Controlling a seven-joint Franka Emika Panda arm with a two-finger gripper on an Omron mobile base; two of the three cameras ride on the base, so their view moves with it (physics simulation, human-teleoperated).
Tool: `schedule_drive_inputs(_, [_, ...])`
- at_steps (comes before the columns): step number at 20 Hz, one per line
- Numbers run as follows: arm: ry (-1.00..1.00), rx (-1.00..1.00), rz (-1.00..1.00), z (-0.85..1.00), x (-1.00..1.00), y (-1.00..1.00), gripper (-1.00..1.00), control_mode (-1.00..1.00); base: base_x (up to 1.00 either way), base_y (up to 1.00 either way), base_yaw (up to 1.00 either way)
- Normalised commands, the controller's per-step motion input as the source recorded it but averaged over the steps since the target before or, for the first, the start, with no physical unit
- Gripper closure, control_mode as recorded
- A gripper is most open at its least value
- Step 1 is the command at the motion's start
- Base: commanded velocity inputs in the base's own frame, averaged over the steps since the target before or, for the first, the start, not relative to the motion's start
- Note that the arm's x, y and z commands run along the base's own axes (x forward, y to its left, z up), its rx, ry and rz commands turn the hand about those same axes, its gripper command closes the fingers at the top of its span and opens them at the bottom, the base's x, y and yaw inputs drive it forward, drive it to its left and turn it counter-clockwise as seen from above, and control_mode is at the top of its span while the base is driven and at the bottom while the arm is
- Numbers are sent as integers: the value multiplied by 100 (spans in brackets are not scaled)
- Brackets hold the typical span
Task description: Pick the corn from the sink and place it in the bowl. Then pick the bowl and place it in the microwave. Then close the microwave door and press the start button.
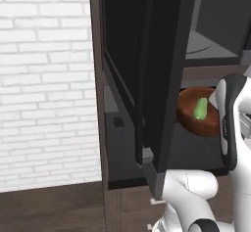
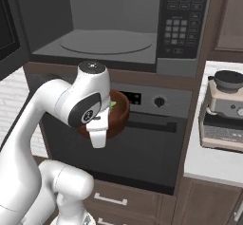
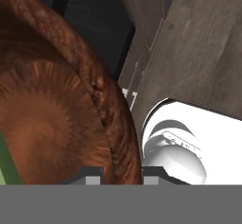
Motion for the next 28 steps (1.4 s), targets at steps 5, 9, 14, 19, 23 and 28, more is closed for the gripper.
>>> schedule_drive_inputs(5, [0,0,0,0,0,0,100,100,36,0,0])
schedule_drive_inputs(9, [0,0,0,0,0,0,100,100,19,0,0])
schedule_drive_inputs(14, [0,0,0,0,0,0,100,100,1,0,0])
schedule_drive_inputs(19, [0,0,0,0,0,0,100,100,0,0,0])
schedule_drive_inputs(23, [0,0,0,0,0,0,100,100,-3,0,0])
schedule_drive_inputs(28, [-4,6,-4,0,-54,0,100,-100,-3,0,0])
